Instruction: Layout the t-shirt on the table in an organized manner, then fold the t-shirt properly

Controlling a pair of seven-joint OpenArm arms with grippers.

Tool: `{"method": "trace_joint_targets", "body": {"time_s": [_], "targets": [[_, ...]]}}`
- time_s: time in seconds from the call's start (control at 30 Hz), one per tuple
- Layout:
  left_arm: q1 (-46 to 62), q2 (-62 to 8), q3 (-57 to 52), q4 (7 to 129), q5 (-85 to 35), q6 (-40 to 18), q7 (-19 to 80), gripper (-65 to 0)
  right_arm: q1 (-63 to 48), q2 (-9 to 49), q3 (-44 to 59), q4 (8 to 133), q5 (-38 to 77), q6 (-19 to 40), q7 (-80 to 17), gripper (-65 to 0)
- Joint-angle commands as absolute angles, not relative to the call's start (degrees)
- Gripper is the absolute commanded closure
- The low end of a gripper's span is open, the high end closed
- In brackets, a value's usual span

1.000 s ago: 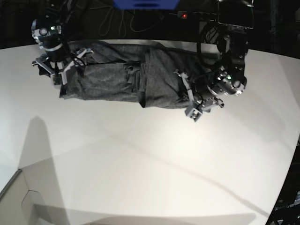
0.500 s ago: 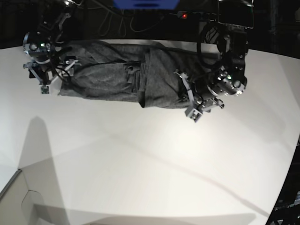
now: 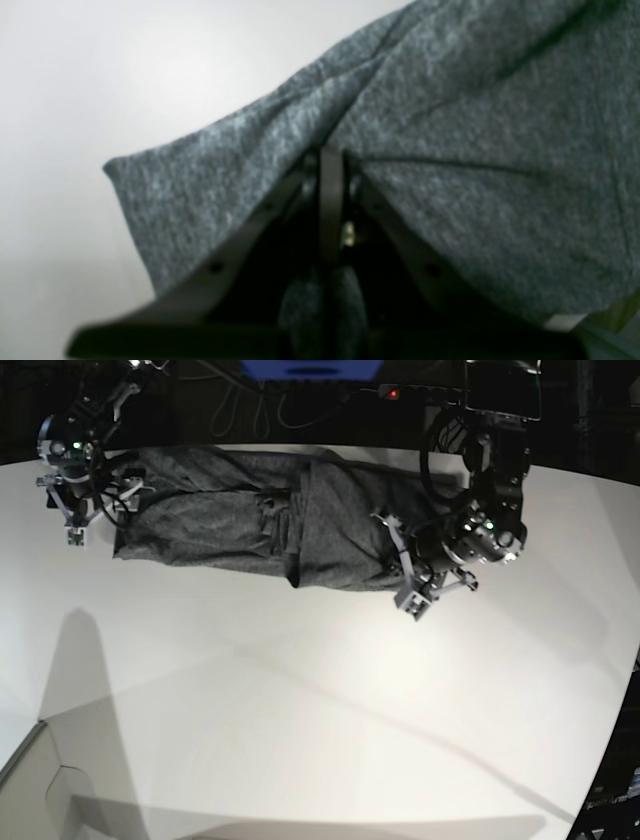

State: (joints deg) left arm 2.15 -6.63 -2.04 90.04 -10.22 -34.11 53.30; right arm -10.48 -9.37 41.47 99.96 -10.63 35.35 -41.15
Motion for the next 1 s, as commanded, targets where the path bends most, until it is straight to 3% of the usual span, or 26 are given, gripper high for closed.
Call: {"method": "trace_joint_targets", "body": {"time_s": [0.0, 0.3, 0.37, 0.6, 0.97], "targets": [[1.2, -6.7, -2.1, 91.1, -11.0, -34.2, 52.2, -0.1, -10.2, -9.0, 41.5, 101.1, -10.5, 35.6, -40.6, -46.5], [1.1, -6.7, -2.1, 91.2, -11.1, -34.4, 52.1, -0.1, -9.1, -9.0, 41.5, 106.2, -10.4, 35.6, -40.8, -46.9], [1.0, -6.6, -2.1, 91.9, -11.1, -34.4, 52.1, -0.1, -9.2, -9.0, 41.5, 107.3, -10.4, 38.5, -41.1, -46.9], [0.8, -5.7, -2.2, 93.9, -11.1, -34.4, 52.1, -0.1, -7.4, -9.0, 41.5, 108.3, -10.4, 40.0, -51.4, -46.9], [0.9, -5.6, -2.2, 93.9, -11.1, -34.4, 52.1, -0.1, -7.3, -9.0, 35.1, 108.9, -10.5, 40.0, -54.6, -46.9]]}}
